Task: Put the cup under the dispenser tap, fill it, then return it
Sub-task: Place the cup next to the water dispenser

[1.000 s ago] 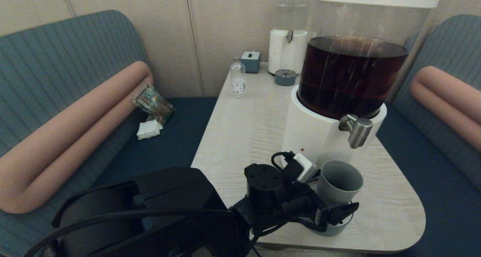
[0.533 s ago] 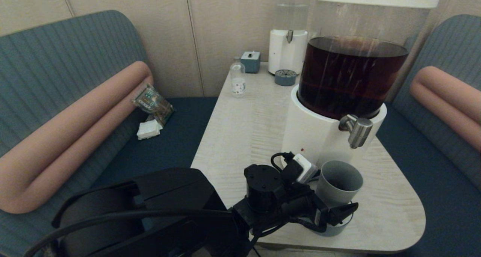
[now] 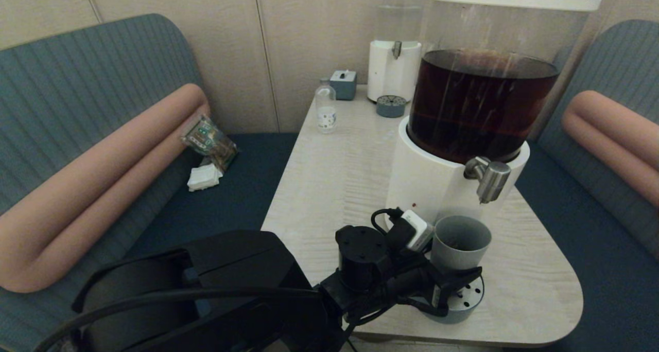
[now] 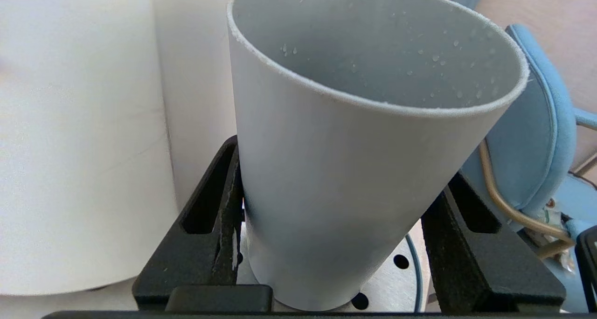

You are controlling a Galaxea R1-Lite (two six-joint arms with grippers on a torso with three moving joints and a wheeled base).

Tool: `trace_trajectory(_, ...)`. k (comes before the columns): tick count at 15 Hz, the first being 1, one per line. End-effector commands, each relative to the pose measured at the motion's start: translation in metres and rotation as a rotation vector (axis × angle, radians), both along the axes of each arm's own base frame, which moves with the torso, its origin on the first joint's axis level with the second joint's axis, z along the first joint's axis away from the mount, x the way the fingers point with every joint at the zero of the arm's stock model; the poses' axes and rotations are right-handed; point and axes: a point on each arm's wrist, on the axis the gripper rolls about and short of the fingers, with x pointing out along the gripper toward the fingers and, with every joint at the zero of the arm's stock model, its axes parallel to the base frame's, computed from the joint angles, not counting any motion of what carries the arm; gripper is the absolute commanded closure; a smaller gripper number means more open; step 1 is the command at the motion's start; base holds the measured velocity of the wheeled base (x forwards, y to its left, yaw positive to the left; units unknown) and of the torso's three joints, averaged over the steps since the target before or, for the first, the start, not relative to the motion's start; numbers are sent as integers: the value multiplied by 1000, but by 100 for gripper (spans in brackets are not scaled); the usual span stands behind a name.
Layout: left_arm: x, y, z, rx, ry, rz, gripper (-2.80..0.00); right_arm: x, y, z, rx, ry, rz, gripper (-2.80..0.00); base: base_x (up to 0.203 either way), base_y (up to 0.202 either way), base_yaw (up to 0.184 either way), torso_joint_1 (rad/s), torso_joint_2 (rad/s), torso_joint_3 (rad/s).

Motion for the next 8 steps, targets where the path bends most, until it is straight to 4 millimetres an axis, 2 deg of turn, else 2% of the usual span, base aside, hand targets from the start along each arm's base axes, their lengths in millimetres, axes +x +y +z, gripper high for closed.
trace_trajectory(1, -3, 1, 4, -9, -3, 2, 0, 0, 0, 0, -1, -2, 1, 0, 0, 0, 0, 0, 0, 0)
trace_trajectory(4, -9, 9, 7, 5, 9, 19, 0, 0, 0, 0, -1, -2, 1, 0, 0, 0, 0, 0, 0, 0)
trace_trajectory(8, -19, 24, 22, 6, 16, 61, 0, 0, 0, 0, -1, -2, 1, 0, 0, 0, 0, 0, 0, 0)
